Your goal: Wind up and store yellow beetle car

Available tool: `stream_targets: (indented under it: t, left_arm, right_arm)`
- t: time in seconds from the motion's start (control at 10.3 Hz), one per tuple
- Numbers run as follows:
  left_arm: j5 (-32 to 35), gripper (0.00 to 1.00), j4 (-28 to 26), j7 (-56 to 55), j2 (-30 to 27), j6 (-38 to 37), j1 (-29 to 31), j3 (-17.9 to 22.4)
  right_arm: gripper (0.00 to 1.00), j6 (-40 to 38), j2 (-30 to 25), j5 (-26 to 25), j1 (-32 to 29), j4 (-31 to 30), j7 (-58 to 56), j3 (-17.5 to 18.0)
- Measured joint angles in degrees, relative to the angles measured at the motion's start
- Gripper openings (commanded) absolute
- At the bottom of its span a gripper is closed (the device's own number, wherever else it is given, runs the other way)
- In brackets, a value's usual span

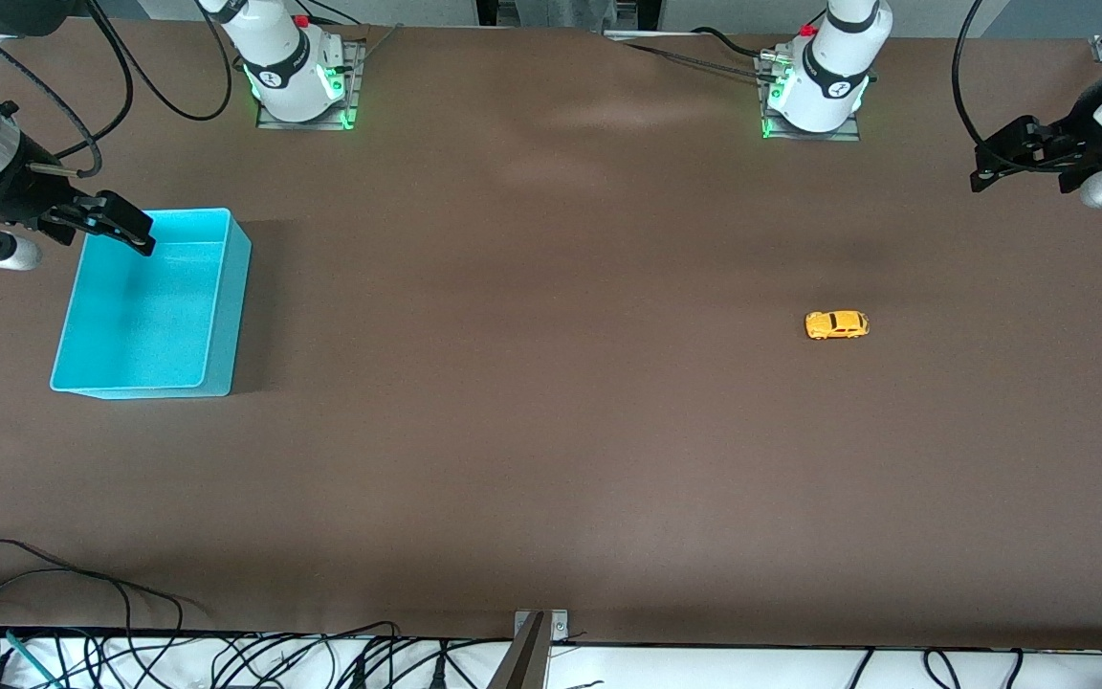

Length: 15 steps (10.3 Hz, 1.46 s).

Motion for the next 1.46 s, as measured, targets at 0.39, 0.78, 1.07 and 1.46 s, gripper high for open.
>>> stream_targets:
  t: [0.39,0.78,1.07,1.46]
  left_arm:
    - [0.0,1.0,0.01,0.0,-0.05,0.0,0.02,0.03]
    - [0.0,1.0,0.01,0.0,-0.06,0.0,0.21,0.2]
    - [0.0,1.0,0.01,0.0,-0.06,0.0,0.21,0.4]
    - [0.0,1.0,0.01,0.0,-0.06,0.0,0.19,0.36]
  right_arm:
    - [1.0,-0.44,0.0,-0.04,-0.01,0.02,-0.04,-0.39]
    - [1.0,-1.38,0.02,-0.14,-0.02,0.02,-0.04,-0.61]
    - [1.0,-2.16,0.28,-0.14,0.0,0.02,0.0,-0.61]
    - [1.0,-2.06,0.64,-0.14,0.06,0.02,0.01,-0.5]
